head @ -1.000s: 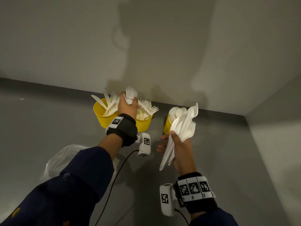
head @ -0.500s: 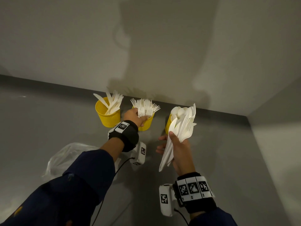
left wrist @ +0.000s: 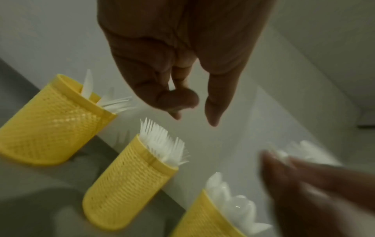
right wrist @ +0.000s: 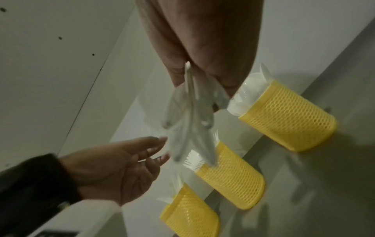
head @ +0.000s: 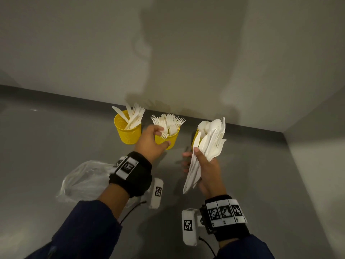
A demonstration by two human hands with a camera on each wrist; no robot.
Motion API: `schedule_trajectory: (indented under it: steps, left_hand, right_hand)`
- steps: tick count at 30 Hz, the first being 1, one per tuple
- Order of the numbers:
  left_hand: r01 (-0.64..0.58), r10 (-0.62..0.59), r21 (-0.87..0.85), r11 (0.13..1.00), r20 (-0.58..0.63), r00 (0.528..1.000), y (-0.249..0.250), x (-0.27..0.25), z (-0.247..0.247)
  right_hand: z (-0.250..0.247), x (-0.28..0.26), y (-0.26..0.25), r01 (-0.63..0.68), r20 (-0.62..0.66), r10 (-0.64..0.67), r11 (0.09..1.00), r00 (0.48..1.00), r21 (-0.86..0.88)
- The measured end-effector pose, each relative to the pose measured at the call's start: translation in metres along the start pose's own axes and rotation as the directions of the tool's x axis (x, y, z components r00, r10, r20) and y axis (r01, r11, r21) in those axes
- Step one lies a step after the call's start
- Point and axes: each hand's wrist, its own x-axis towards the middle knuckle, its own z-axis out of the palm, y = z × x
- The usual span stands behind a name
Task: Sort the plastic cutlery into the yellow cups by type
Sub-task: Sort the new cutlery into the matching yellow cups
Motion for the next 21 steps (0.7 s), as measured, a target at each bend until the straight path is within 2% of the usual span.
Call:
schedule_trajectory:
  steps: [4,6,11,15,21]
  left_hand:
    - [0.125,-0.093,-0.147,0.981,0.209,0.973,0.005,-0.047,0.005]
    - [0.165,-0.104,-0.226,0.960,0.258,0.960,0.004,-0.061,0.008]
    - [0.139,-0.083,-0.212,0.967,0.252,0.964,-0.007,-0.066,-0.006]
    - [0.126,-0.070,-0.187,0.974,0.278,0.958,-0.008,-0.062,-0.028]
    - [0.166,-0.116,-0.367,0.915,0.156,0.981,-0.007,-0.030,-0.074]
  right_hand:
    - [0.013,-0.005,0.006,-0.109,0.072,0.095,0.969,0.993,0.224]
    - [0.021,-0.008,0.009,-0.162,0.144,0.129,0.954,0.981,0.253]
    - [0.043,-0.016,0.016,-0.198,0.245,0.142,0.955,0.959,0.222]
    - [0.056,-0.016,0.017,-0.088,0.234,0.065,0.992,0.970,0.089]
    - [0.065,-0.012,0.005,-0.080,0.227,0.086,0.996,0.970,-0.035]
